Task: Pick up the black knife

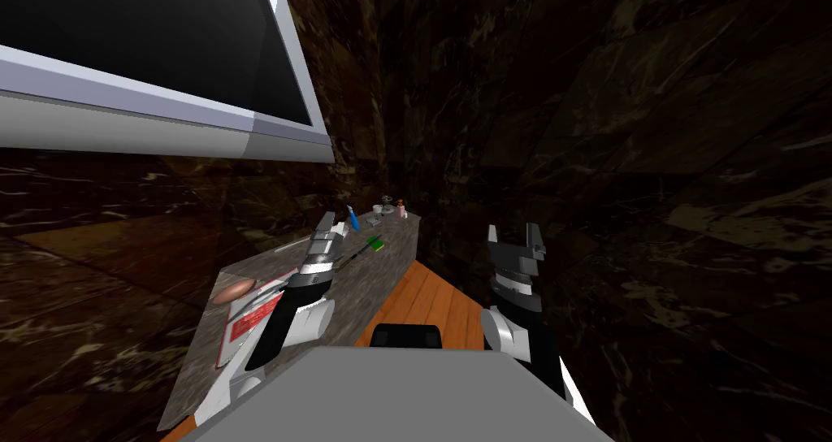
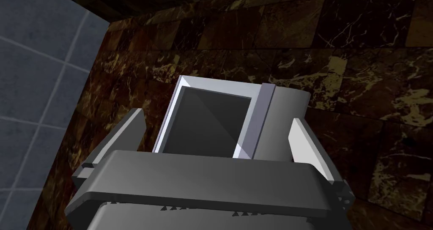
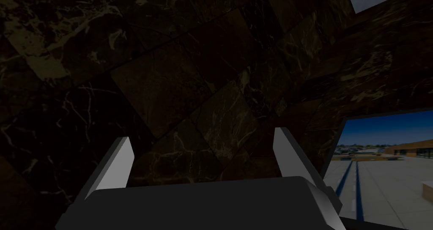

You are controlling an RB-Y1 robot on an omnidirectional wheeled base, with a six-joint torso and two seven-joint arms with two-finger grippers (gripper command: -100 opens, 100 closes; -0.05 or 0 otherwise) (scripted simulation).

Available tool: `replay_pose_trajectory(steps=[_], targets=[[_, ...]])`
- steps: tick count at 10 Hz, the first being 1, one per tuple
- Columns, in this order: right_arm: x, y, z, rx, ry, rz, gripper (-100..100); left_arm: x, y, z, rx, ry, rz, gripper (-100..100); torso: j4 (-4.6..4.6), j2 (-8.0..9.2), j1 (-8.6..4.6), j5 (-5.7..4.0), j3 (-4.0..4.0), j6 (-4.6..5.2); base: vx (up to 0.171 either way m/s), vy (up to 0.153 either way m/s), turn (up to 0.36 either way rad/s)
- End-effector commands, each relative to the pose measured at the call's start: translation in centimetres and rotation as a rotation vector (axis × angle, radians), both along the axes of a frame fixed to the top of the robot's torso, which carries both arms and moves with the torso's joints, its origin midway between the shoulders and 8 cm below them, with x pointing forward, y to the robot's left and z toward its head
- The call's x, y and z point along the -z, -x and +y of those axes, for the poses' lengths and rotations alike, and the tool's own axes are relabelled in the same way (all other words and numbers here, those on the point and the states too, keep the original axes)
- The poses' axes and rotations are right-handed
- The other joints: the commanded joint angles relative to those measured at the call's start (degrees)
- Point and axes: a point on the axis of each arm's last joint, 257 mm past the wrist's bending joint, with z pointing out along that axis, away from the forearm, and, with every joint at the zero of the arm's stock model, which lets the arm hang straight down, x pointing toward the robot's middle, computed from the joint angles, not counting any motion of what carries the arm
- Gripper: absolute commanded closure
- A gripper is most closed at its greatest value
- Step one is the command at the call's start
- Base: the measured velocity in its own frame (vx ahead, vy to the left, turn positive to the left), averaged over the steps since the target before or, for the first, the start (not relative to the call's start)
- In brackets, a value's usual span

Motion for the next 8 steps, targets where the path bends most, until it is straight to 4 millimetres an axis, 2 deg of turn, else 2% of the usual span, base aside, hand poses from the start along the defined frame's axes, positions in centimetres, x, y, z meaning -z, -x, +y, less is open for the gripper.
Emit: replay_pose_trajectory(steps=[1,4,8], targets=[[0.0,0.0,0.0,0.0,0.0,0.0,0,0.9,-0.3,0.0,0.01,-0.033,0.035,-100,0.0,0.0,0.0,0.0,0.0,0.0,0.001,0.006,-0.102],[0.0,0.0,0.0,0.0,0.0,0.0,0,3.1,-1.0,0.3,0.022,-0.097,0.113,-100,0.0,0.0,0.1,0.02,0.0,0.01,0.0,0.02,-0.106],[0.0,0.0,0.0,0.0,0.0,0.0,0,7.3,-1.7,1.6,0.029,-0.206,0.257,-100,0.01,0.04,0.12,0.03,0.02,0.02,-0.01,0.023,-0.175]])
